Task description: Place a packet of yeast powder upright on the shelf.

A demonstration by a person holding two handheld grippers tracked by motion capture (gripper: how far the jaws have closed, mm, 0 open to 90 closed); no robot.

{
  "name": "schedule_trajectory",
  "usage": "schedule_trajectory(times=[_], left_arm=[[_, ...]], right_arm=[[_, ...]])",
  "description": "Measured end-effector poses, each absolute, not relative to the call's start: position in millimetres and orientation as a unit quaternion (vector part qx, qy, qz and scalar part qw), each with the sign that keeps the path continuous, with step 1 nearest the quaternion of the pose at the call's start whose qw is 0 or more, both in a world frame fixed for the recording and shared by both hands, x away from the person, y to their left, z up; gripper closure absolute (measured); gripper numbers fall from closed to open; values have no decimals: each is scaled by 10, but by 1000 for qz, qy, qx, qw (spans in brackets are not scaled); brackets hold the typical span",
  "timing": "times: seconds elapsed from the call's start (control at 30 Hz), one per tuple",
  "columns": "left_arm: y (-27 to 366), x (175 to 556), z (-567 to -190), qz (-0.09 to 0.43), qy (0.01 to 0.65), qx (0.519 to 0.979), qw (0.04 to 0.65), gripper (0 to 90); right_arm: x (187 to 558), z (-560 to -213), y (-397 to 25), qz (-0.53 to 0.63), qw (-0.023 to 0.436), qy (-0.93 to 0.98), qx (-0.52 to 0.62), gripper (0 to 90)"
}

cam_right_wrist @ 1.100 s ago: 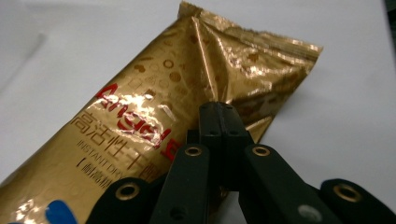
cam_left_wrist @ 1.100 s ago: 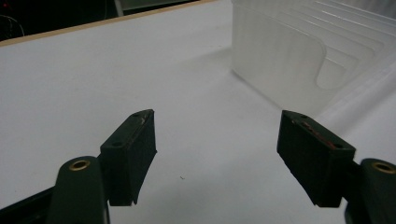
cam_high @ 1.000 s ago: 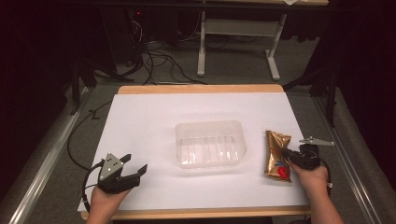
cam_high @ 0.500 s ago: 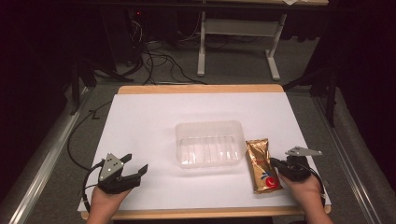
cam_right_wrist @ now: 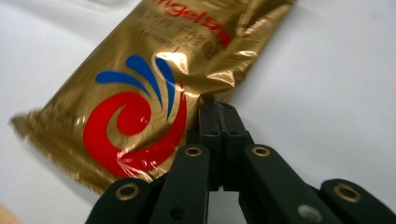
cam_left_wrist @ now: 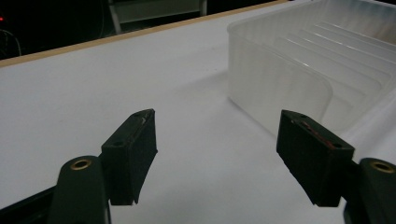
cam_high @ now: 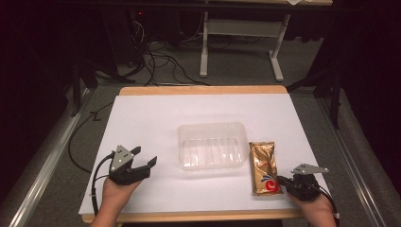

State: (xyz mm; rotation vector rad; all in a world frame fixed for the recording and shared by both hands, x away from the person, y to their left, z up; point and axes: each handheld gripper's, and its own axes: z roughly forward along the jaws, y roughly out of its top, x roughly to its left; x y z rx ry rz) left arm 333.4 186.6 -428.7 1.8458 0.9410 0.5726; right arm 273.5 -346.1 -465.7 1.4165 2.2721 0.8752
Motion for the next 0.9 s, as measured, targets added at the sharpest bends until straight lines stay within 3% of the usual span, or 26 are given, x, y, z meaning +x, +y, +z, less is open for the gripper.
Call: schedule_trajectory(times=[0.47,0.63,0.9], left_arm=[[1910,3319,-4266,243,393,746,479,293],[1959,3283,-4271,250,399,744,473,286],[2076,3180,-4294,259,412,743,460,286]], right_arm=[[2706,-4652,-3119,326,132,830,432,900],[2716,-4549,-3133,344,155,817,436,900],[2997,-4434,-3317,367,236,758,484,900]])
